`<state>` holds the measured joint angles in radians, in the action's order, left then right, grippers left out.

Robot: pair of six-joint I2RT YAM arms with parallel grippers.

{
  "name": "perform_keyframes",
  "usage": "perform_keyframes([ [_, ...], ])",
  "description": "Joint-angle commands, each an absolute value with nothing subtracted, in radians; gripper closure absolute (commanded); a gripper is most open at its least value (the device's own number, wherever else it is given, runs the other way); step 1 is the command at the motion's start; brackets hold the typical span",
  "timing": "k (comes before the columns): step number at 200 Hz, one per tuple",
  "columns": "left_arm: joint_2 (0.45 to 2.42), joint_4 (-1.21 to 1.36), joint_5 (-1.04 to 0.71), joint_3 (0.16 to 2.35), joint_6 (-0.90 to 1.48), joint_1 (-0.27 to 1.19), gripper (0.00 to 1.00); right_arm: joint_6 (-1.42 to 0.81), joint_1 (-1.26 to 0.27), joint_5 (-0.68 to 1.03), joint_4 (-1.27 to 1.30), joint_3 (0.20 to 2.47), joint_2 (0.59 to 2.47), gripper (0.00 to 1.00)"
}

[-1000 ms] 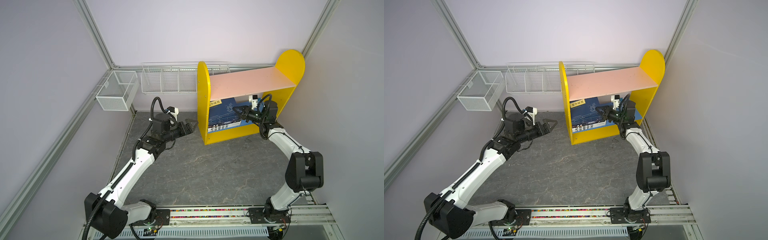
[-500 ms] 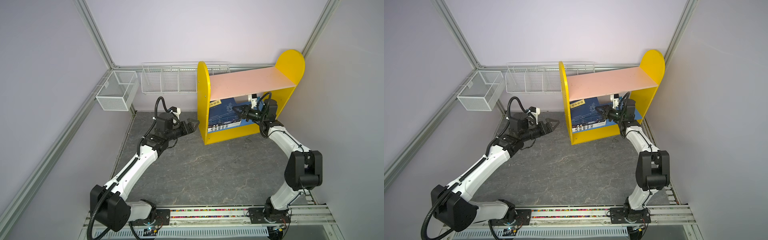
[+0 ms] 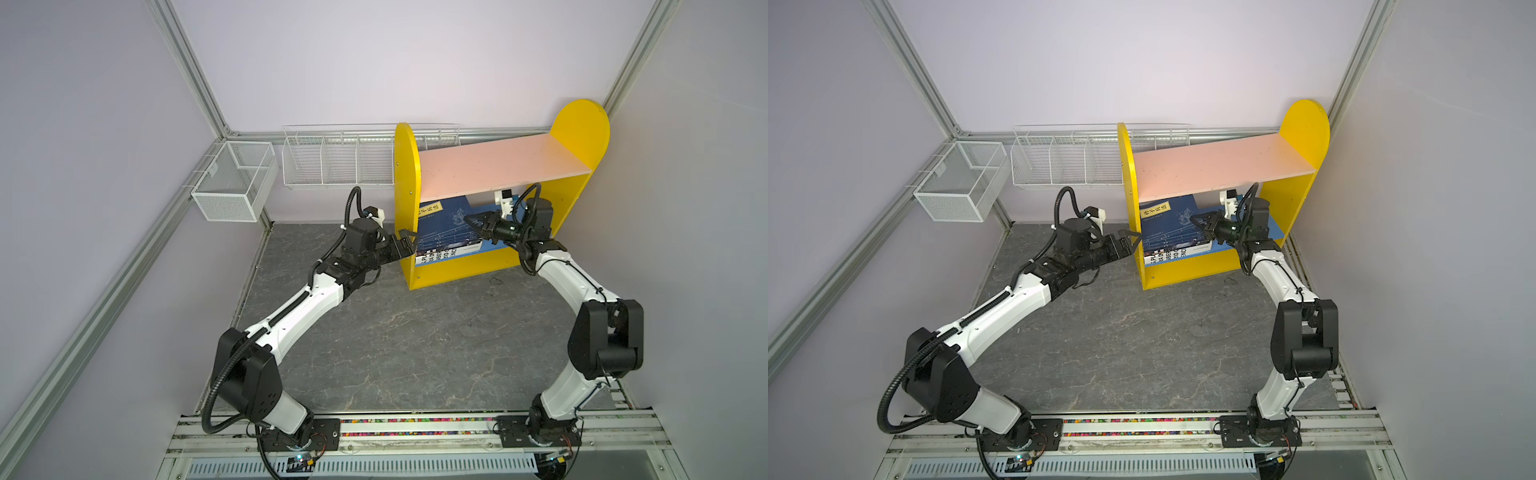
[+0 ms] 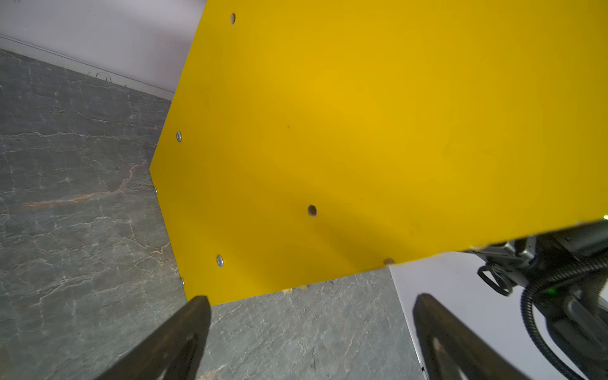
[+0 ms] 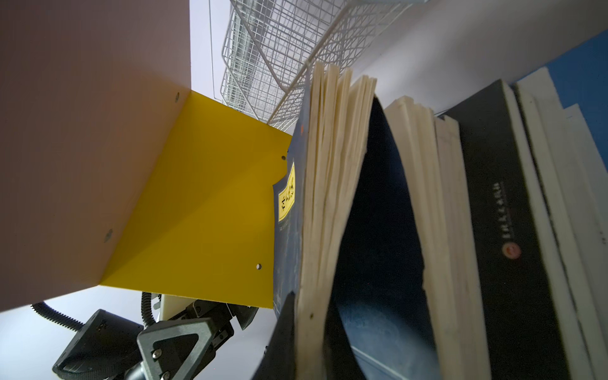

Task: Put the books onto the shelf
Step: 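Press the blue book against the standing books with the right gripper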

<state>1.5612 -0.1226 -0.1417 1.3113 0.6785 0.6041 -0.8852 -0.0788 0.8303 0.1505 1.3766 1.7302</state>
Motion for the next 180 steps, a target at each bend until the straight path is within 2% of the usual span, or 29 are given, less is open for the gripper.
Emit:
perform_keyframes([
  [1,1.602,-0.065,-0.059,1.361,0.670,0.623,0.03,-0.814,-0.095,0.869,0.084,1.390,1.749,0.94],
  [79,1.751,-0.029,0.153,1.411,0.694,0.684,0.04,-0.782,-0.095,0.866,0.050,1.387,1.753,0.94],
  [136,1.792,-0.159,0.273,1.419,0.708,0.713,0.05,-0.752,-0.095,0.849,0.011,1.419,1.758,0.93],
  [146,1.788,-0.159,0.273,1.401,0.716,0.714,0.05,-0.744,-0.095,0.842,0.002,1.428,1.757,0.89],
  [171,1.778,-0.157,0.271,1.362,0.733,0.715,0.05,-0.698,-0.085,0.787,-0.070,1.479,1.755,0.70],
  [180,1.774,-0.155,0.270,1.354,0.737,0.715,0.05,-0.669,-0.080,0.755,-0.123,1.509,1.758,0.66],
])
